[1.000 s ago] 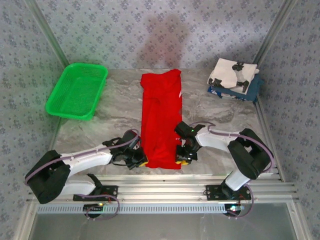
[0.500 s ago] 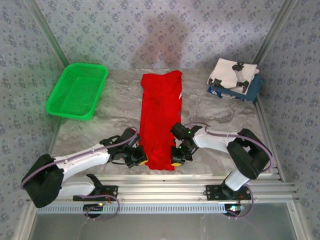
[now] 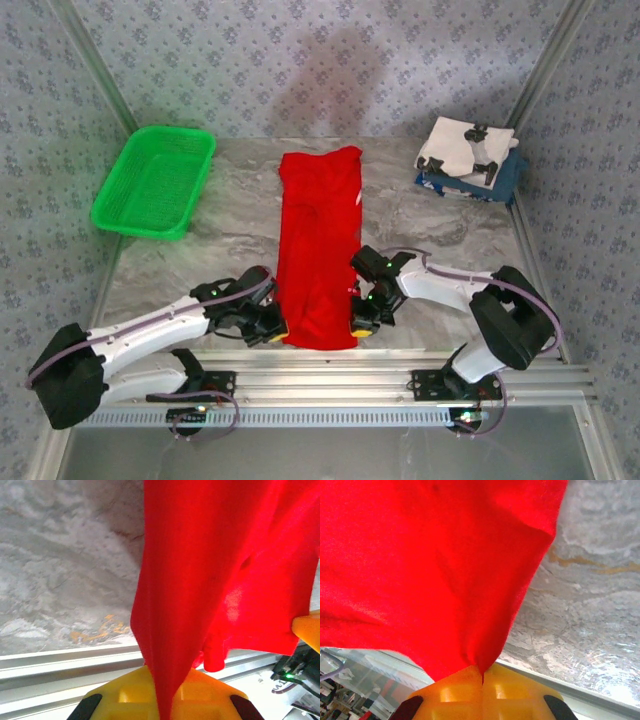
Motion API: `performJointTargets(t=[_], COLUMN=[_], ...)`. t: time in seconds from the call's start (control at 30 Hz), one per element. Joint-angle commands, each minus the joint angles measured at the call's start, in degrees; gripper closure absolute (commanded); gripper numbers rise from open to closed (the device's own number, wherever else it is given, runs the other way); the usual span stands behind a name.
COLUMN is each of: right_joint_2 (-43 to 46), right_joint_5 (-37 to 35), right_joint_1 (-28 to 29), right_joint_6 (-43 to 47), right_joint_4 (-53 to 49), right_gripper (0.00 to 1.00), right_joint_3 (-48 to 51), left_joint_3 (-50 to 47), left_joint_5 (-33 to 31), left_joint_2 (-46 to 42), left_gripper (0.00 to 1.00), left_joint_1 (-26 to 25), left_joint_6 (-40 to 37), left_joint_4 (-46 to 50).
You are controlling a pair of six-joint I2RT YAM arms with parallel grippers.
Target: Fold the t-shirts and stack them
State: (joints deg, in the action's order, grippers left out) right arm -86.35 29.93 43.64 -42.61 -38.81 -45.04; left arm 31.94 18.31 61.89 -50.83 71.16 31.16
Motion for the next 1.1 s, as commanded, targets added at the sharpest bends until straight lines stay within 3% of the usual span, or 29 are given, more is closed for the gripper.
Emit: performJointTargets(t=[0.0,0.23,0.4,0.67,1.07], right_joint_2=[1.0,3.6,3.5,-4.7,-19.2], right_joint_5=[1.0,0.8,1.1,2.0,2.5], right_joint_1=[-0.2,-2.3,-7.0,-15.8,-23.7], right_joint_6=[1.3,2.2,4.7,11.6,17.6], right_joint_4=[-2.6,-6.2,-8.4,-10.6,-13.4], right_gripper=[1.0,1.0,1.0,1.0,1.0], right_joint_3=[-0.5,-3.7,-8.5,-20.1,-36.8], left_joint_3=[1.2,8.5,13.2,26.8,40.0], left_joint_5=[-1.6,-1.5,2.3,7.2,9.3], left_joint_2=[0.2,2.6,5.4,16.1,30.0], left_gripper=[0.96,0.95,0.95,0.95,0.96], left_joint_1=[-0.5,0.4,7.4,19.0,28.3], left_joint_6=[1.1,-1.2,-6.6,-17.7,-27.4], left_joint_4=[4.2,5.3,5.0,5.9,6.3])
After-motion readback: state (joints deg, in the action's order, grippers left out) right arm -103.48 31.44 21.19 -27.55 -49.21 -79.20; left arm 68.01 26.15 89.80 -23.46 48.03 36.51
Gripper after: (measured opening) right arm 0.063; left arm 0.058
